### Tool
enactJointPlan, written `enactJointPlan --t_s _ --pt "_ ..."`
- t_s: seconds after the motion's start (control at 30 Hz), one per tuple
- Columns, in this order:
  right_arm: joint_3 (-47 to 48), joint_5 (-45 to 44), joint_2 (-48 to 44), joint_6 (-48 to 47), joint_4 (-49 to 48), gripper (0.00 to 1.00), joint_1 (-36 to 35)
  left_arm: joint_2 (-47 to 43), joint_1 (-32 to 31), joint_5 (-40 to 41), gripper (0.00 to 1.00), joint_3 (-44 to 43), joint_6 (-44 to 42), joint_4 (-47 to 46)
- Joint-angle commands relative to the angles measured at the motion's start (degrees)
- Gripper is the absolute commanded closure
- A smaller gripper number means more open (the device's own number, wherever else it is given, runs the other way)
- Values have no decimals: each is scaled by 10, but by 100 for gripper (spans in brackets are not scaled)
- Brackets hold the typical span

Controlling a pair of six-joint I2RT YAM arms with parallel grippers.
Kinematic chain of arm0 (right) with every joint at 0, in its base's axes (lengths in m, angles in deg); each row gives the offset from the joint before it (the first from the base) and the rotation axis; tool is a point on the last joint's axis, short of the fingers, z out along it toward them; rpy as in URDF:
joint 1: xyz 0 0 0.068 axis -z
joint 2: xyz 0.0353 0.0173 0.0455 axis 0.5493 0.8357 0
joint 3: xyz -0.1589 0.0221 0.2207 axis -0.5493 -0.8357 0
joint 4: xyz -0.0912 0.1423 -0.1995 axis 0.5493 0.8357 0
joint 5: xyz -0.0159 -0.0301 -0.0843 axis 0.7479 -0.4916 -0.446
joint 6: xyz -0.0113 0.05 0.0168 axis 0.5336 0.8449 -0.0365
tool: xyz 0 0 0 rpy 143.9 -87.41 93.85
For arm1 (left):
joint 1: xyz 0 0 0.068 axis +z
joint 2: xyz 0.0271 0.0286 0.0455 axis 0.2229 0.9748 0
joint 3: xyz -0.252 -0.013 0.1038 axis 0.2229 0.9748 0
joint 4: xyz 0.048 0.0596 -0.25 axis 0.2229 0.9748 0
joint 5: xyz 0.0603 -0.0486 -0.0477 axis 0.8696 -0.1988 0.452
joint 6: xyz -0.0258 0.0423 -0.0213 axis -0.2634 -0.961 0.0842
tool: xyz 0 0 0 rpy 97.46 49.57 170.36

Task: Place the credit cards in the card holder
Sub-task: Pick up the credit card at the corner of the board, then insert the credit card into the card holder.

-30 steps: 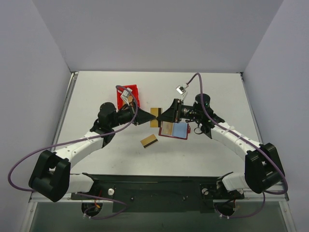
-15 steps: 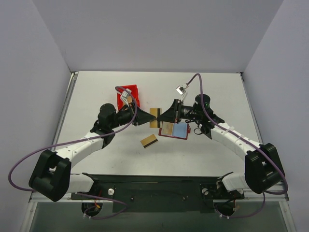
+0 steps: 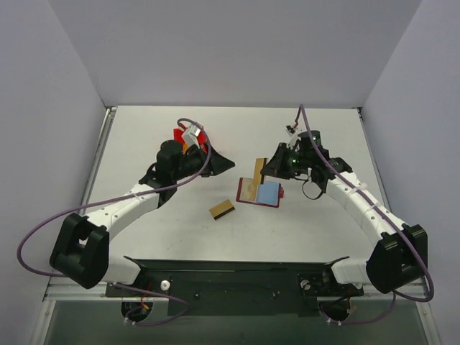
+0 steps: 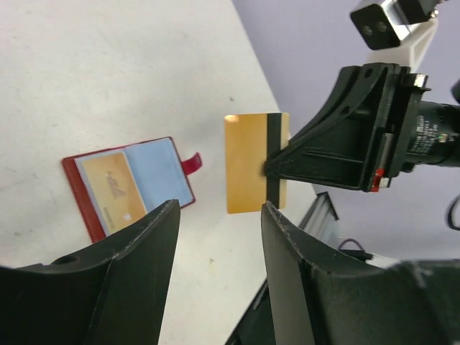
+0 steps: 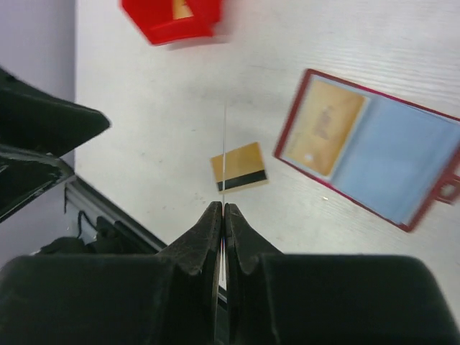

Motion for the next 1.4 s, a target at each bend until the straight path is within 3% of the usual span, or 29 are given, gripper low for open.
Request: enactJointPlan --t_s 0.0,0.23,0.43,1.37 --pt "18 -73 33 -10 142 100 45 56 -24 84 43 -56 -76 82" --pt "59 -80 114 -27 203 100 81 171 -62 134 62 -136 -104 135" --pt "67 -97 150 -32 209 100 81 257 -62 132 100 -191 -111 159" --pt "96 -138 266 -51 197 100 66 361 -85 151 100 -226 -144 230"
